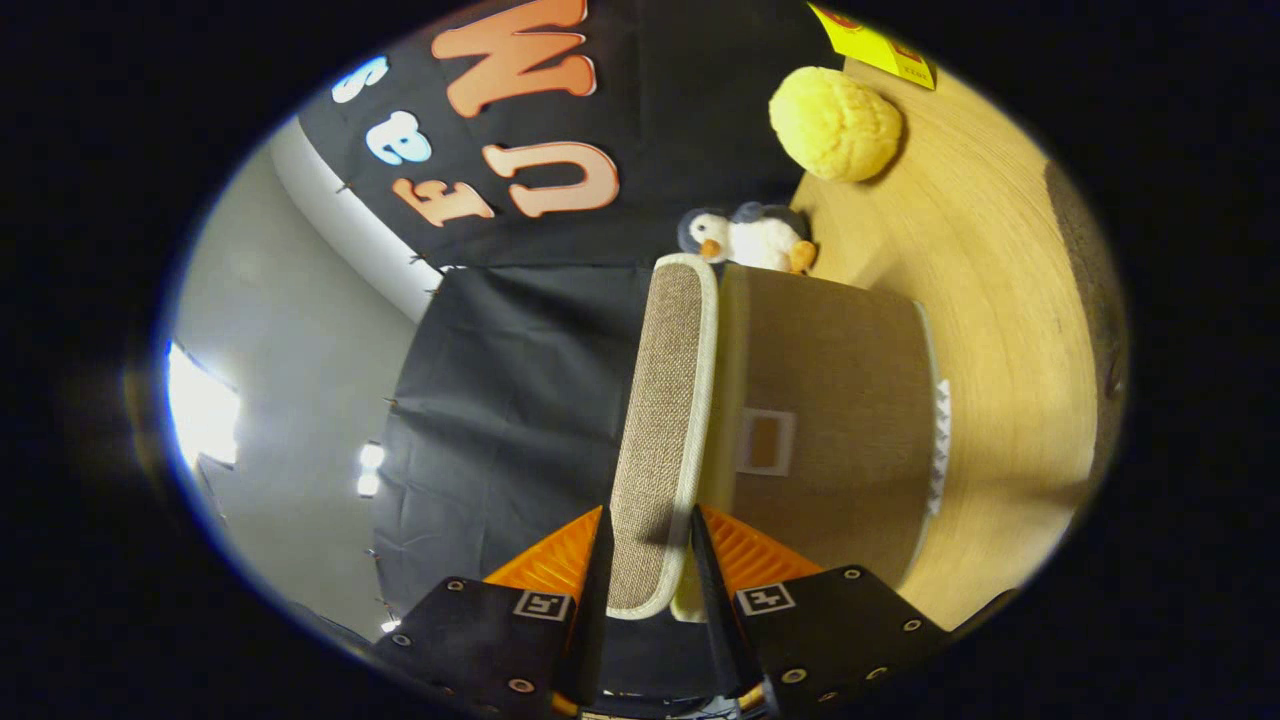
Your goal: Open the storage box then place both shoes into the box .Put the left shoe in first, then the right shoe, with the right side of both shoes facing outward in a uniform manner.
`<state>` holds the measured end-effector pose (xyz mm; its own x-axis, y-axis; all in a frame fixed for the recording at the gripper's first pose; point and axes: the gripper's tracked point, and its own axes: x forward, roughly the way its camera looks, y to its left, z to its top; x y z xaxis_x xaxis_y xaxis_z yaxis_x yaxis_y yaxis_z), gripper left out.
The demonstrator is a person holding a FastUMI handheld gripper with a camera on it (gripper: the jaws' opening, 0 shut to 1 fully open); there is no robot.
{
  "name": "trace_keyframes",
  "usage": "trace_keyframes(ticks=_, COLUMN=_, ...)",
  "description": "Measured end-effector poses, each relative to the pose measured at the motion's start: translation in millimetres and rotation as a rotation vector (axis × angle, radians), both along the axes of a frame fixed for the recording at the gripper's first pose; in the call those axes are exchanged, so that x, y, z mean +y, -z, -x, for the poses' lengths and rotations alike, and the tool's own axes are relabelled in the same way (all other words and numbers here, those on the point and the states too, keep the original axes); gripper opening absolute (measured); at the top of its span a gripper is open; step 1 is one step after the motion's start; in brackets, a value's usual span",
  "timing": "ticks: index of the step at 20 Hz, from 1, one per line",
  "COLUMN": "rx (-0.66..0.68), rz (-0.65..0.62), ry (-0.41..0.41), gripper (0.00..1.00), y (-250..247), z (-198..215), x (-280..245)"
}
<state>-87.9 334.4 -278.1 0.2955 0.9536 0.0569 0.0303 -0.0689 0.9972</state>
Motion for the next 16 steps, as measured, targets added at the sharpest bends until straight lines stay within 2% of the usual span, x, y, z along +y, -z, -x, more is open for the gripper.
trace_keyframes(ticks=1, rx=-0.008, rz=0.013, ry=0.006, gripper=0.39, y=-1, z=-2, x=5)
trace_keyframes(ticks=3, rx=-0.015, rz=0.007, ry=-0.002, gripper=0.32, y=-10, z=-3, x=13)
trace_keyframes(ticks=8, rx=-0.096, rz=0.005, ry=0.006, gripper=0.28, y=-56, z=-15, x=32)
trace_keyframes(ticks=9, rx=-0.116, rz=0.008, ry=0.017, gripper=0.19, y=-68, z=-19, x=35)
trace_keyframes(ticks=11, rx=-0.159, rz=0.034, ry=0.01, gripper=0.11, y=-87, z=-21, x=49)
trace_keyframes(ticks=16, rx=-0.285, rz=0.118, ry=-0.068, gripper=0.13, y=-123, z=-17, x=98)
